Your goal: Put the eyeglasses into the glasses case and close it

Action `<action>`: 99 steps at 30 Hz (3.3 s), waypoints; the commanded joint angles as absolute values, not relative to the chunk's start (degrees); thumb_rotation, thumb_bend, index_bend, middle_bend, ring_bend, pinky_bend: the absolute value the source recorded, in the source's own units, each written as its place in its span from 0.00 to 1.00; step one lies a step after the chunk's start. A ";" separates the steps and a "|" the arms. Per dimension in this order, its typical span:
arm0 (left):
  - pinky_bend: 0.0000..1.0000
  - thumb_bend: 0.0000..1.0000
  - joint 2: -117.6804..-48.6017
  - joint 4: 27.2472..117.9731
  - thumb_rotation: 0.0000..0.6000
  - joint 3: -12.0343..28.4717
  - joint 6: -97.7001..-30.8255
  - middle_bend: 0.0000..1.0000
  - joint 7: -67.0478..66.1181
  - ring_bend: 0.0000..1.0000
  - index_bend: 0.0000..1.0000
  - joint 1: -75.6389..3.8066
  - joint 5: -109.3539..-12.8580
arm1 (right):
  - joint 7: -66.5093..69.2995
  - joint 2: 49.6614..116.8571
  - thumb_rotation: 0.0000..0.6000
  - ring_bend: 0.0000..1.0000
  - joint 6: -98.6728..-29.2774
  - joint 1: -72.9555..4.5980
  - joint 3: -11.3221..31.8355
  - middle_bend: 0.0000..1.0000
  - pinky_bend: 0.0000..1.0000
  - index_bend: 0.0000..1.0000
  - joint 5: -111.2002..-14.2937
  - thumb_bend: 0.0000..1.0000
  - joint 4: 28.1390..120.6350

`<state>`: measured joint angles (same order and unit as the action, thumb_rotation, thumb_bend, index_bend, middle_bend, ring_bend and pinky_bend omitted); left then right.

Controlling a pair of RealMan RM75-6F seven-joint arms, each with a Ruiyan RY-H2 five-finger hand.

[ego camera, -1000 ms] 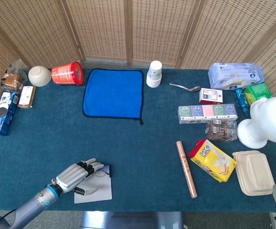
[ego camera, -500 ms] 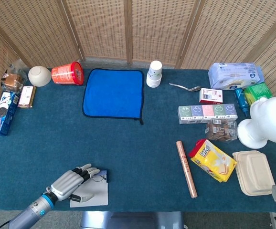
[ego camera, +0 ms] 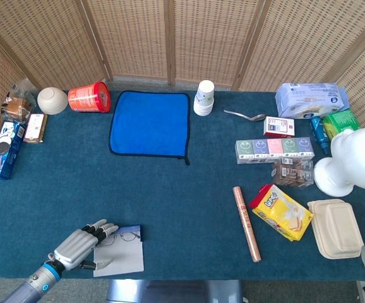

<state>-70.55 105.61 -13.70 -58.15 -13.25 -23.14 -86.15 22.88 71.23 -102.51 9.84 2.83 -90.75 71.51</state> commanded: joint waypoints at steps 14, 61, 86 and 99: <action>0.16 0.24 -71.93 107.37 0.14 -12.96 -55.74 0.10 -16.46 0.00 0.02 -23.71 -86.38 | 25.10 71.67 1.00 0.09 -103.40 11.02 2.89 0.06 0.28 0.00 -89.84 0.41 69.28; 0.15 0.24 -73.40 108.12 0.15 -13.64 -54.73 0.09 -17.89 0.00 0.02 -22.69 -87.84 | 27.70 72.26 1.00 0.09 -104.50 12.33 2.75 0.06 0.28 0.00 -89.88 0.41 66.55; 0.11 0.24 -78.32 94.34 0.61 -15.27 -85.55 0.09 -17.45 0.01 0.07 -7.52 -105.84 | 26.48 72.02 1.00 0.07 -99.85 4.98 2.83 0.05 0.28 0.00 -95.34 0.41 67.32; 0.06 0.25 -85.95 78.33 0.93 -15.93 -98.64 0.00 -16.68 0.00 0.00 2.60 -111.23 | 24.83 72.95 1.00 0.05 -95.81 -1.63 3.14 0.03 0.28 0.00 -98.09 0.41 69.72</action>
